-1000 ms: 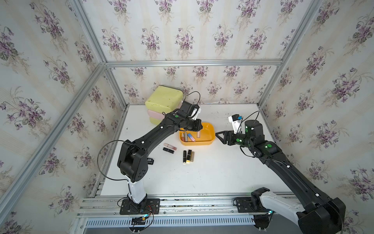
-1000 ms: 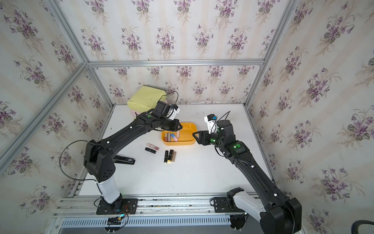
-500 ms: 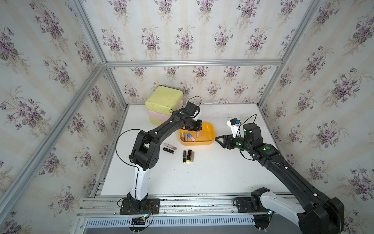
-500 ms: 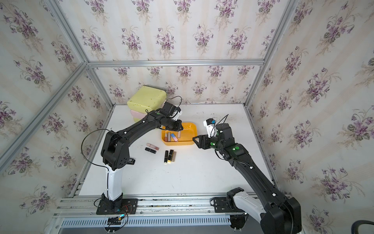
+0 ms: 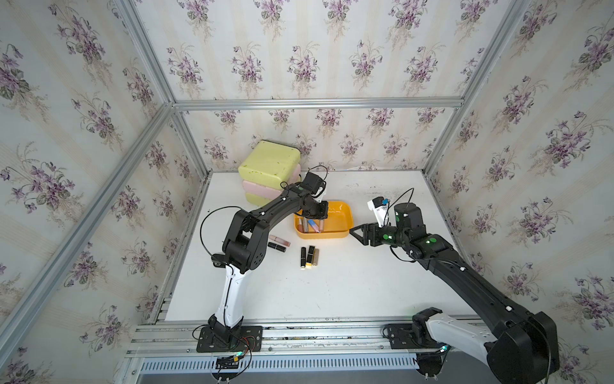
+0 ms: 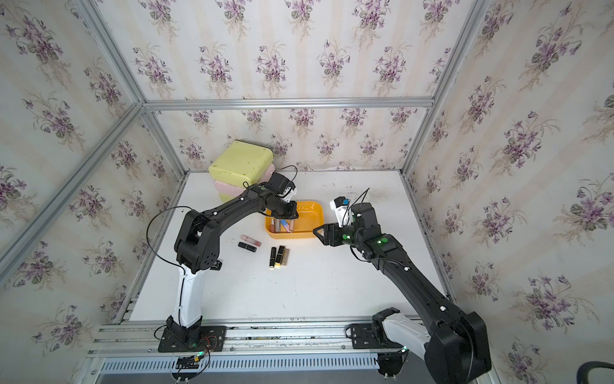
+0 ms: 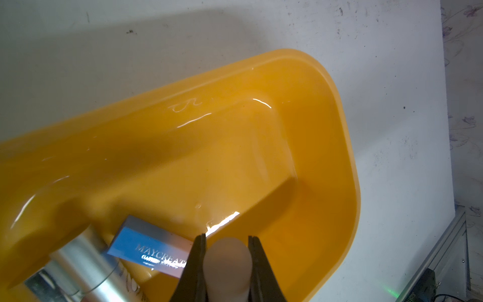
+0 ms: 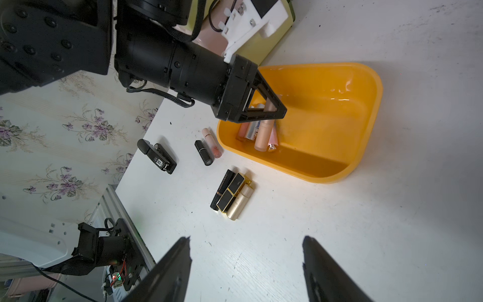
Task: Put the lipstick into the storage box
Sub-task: Place the lipstick in the storage box.
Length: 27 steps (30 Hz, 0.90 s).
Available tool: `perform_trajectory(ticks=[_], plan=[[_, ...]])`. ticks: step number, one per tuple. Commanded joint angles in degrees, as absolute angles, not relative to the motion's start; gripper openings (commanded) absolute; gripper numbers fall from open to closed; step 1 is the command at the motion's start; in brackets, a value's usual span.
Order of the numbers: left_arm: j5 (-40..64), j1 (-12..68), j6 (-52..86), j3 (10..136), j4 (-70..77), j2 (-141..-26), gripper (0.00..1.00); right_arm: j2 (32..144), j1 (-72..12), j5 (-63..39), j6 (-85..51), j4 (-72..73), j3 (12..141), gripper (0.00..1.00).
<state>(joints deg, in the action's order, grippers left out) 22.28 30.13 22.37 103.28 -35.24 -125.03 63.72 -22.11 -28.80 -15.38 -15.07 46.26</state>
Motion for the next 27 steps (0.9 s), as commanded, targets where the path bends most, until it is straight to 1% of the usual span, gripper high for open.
perform_trajectory(ticks=[1, 10, 13, 16, 19, 25, 27], plan=[[22.83, 29.72, 21.95, 103.49, -34.85, -125.83, 0.00, 64.63, -22.46, -29.49, -15.03, -13.46, 46.47, 0.71], [23.10, 28.40, 21.85, 103.51, -34.82, -127.83, 0.00, 66.51, -22.70, -29.18, -14.85, -13.10, 46.53, 0.71], [23.53, 28.13, 21.97, 103.58, -34.61, -128.60, 0.03, 67.05, -22.70, -29.26, -14.84, -12.96, 46.49, 0.71], [23.60, 27.92, 22.17, 103.81, -34.43, -129.24, 0.08, 67.58, -22.84, -29.36, -14.90, -12.76, 46.50, 0.71], [23.89, 27.70, 22.43, 103.97, -34.41, -129.88, 0.15, 68.27, -22.87, -29.51, -15.00, -12.50, 46.45, 0.71], [24.38, 27.42, 22.58, 104.32, -34.27, -130.44, 0.24, 69.06, -23.03, -29.62, -14.91, -12.48, 46.65, 0.71], [24.60, 27.33, 22.76, 104.42, -34.14, -130.52, 0.30, 69.08, -23.03, -29.53, -14.89, -12.47, 46.58, 0.71]])
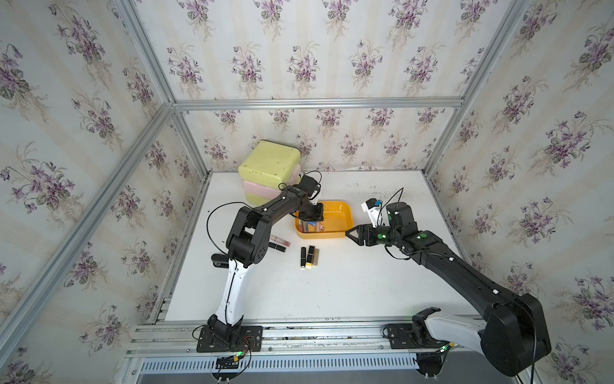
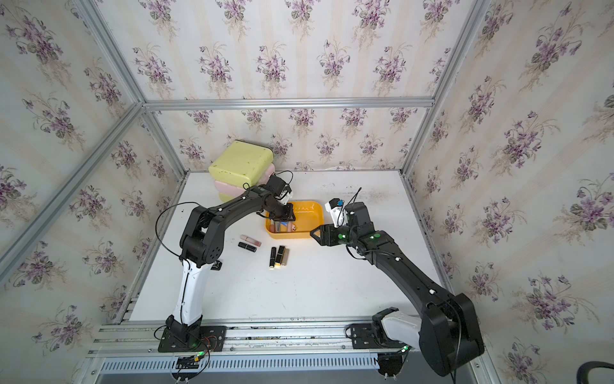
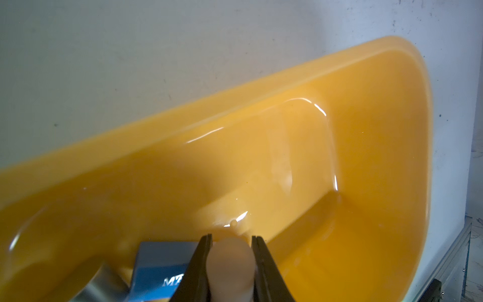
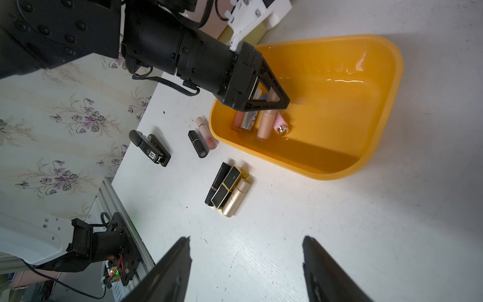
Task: Put the lipstick into the storage box
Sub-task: Place the lipstick in the storage box, then pick up the lipstick at the center of the board.
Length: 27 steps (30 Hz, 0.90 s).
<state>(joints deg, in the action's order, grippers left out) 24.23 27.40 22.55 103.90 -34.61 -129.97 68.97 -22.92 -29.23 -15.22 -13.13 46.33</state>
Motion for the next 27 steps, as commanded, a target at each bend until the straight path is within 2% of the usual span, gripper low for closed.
perform_trajectory(ticks=[1, 5, 20, 27], plan=[[24.74, 27.33, 22.90, 104.62, -34.13, -130.52, 0.33, 69.17, -23.03, -29.53, -14.91, -12.44, 46.63, 0.71], [25.12, 27.24, 22.95, 104.85, -34.18, -130.34, 0.42, 69.17, -23.10, -29.53, -15.03, -12.41, 46.67, 0.71], [27.49, 27.24, 24.01, 103.40, -33.08, -124.34, 0.53, 66.83, -23.29, -29.61, -16.25, -14.02, 47.49, 0.71], [23.78, 27.24, 23.56, 99.76, -35.56, -121.17, 0.59, 65.43, -23.38, -30.01, -17.44, -13.80, 46.78, 0.71]])
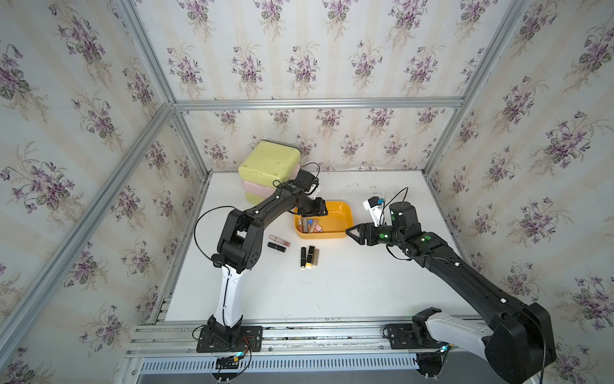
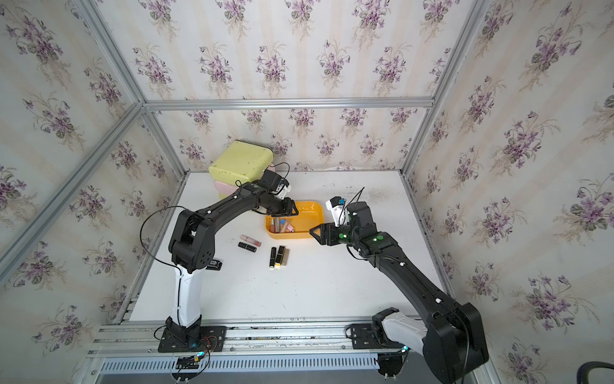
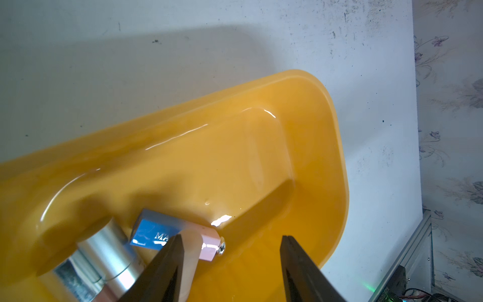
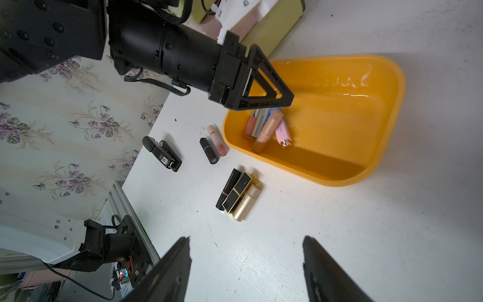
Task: Put the lipstick into the storage box
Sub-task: Pick up the lipstick at the center of the board.
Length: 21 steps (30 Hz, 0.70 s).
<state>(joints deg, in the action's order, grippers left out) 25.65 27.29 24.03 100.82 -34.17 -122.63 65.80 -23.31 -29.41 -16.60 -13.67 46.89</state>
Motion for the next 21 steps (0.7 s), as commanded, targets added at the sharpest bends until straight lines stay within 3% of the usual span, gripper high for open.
perform_trajectory(ticks=[1, 21], plan=[[23.69, 27.25, 23.62, 99.14, -35.66, -120.83, 0.59, 65.54, -23.39, -30.10, -17.53, -13.71, 46.82, 0.71], [27.04, 30.47, 27.36, 95.57, -35.88, -123.40, 0.59, 65.74, -23.71, -30.32, -17.56, -11.69, 45.18, 0.71]])
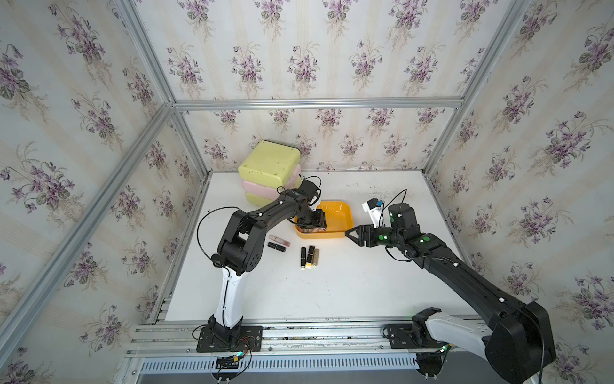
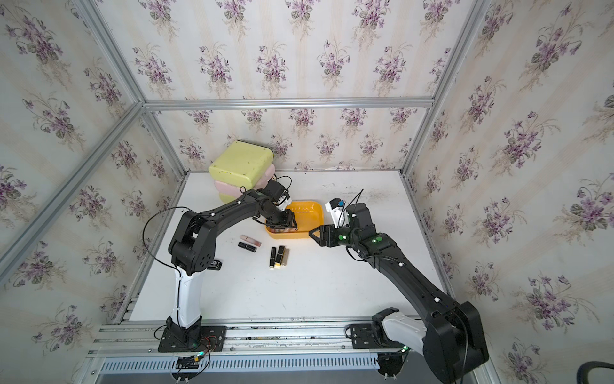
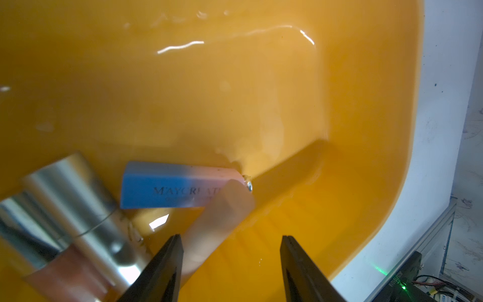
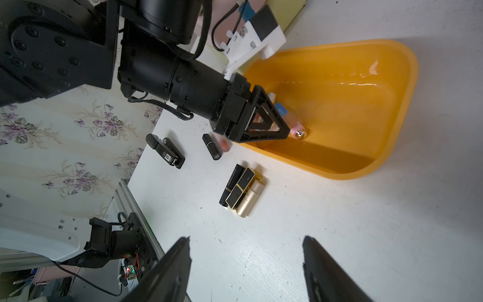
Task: Put the lipstick into the storage box
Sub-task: Pick up the lipstick at the center of the board.
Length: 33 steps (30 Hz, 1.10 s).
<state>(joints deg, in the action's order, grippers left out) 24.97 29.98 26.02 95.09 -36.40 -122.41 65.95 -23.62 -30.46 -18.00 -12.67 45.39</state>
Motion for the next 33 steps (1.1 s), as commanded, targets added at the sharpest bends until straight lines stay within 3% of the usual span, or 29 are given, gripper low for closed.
perform_trajectory(ticks=[1, 11, 20, 33], plan=[[27.76, 30.68, 27.74, 95.92, -35.73, -123.92, 0.59, 65.75, -23.68, -30.24, -17.45, -11.65, 45.07, 0.71], [29.37, 31.62, 28.68, 98.20, -35.33, -123.78, 0.59, 64.75, -23.71, -29.70, -17.16, -11.99, 44.84, 0.71], [25.37, 31.46, 24.93, 96.74, -37.60, -114.91, 0.60, 65.17, -24.04, -30.58, -19.26, -11.25, 45.48, 0.71], [15.88, 30.20, 22.56, 69.91, -38.52, -87.80, 0.62, 75.56, -40.90, -20.27, -23.98, -11.59, 48.19, 0.70]])
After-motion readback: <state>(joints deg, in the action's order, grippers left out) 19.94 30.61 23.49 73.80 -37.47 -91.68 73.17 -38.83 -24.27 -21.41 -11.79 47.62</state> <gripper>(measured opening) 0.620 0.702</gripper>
